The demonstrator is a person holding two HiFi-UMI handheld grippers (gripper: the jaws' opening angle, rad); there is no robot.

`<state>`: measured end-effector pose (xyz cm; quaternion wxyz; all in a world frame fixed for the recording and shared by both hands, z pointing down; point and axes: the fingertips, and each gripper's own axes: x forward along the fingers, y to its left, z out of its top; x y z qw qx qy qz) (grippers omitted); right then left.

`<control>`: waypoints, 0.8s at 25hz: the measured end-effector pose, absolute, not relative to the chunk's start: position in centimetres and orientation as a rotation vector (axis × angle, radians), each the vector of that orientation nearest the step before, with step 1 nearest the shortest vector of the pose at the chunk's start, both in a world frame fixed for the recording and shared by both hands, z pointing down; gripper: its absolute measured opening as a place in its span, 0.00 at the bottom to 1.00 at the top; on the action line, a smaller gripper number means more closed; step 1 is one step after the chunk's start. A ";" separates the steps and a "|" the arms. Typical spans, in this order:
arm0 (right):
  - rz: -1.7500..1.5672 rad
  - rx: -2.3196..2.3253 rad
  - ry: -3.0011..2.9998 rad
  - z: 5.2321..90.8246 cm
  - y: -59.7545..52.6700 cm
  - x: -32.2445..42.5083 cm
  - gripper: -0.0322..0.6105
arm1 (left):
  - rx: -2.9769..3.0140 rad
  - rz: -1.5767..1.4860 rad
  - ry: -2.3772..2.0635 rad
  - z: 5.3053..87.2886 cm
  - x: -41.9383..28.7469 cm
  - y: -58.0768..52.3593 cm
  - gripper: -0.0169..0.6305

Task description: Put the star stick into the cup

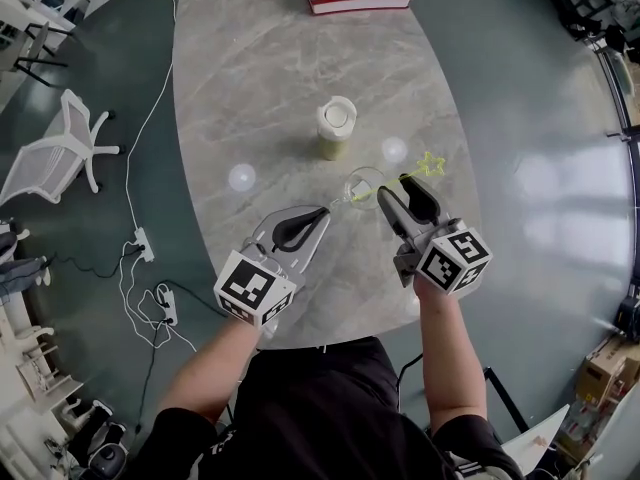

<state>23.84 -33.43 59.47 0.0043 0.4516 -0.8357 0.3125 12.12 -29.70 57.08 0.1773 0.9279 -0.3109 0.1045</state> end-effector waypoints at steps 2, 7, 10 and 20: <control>1.049 1.428 -2.608 59.4 -33.3 24.2 0.47 | 2.629 0.284 -0.886 56.4 12.0 -29.6 0.03; 1.151 1.461 -2.559 59.1 -32.4 24.8 0.55 | 2.646 0.267 -0.897 54.3 11.6 -29.0 0.03; 1.217 1.487 -2.538 58.6 -31.2 25.3 0.56 | 2.664 0.248 -0.906 52.7 11.1 -28.5 0.03; 1.023 1.577 -2.580 52.1 -26.2 25.3 0.48 | 2.706 0.260 -0.924 48.4 8.7 -24.9 0.03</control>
